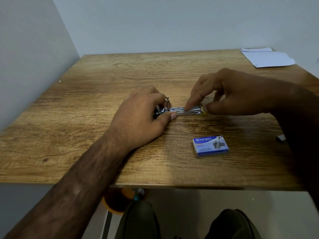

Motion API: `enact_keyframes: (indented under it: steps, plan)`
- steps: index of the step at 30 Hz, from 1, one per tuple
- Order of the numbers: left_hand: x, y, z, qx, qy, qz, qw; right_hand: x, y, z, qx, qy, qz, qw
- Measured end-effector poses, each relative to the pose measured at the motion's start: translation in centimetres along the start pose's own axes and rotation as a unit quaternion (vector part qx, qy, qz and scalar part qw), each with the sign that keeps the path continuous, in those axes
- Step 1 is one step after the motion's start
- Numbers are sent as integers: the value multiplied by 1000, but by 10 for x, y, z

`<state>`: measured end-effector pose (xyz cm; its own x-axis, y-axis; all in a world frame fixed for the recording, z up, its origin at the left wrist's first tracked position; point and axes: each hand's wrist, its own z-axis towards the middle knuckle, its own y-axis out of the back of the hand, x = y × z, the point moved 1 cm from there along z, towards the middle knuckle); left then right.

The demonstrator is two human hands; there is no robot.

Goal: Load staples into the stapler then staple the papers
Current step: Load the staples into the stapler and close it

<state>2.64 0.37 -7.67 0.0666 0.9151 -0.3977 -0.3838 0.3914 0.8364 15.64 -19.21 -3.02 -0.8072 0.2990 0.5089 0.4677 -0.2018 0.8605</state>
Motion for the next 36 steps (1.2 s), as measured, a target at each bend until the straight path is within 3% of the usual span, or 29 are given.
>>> enact_keyframes:
  steps: [14, 18, 24, 29, 36]
  plan:
    - [1, 0, -1, -4, -3, -1, 1000, -9, 11, -9, -14, -39, 34, 999]
    - [-1, 1, -1, -8, -13, 1, 1000, -12, 9, -9, -29, -43, 101, 994]
    - [-3, 7, -7, -73, 6, -88, 993, -13, 2, -3, -27, -50, 52, 997]
    - [-4, 1, 0, -59, 25, -130, 989, -13, -1, 1, -36, -50, 49, 997]
    - [-12, -4, 1, -18, -43, -36, 998, -13, -5, 4, -31, -60, 81, 994]
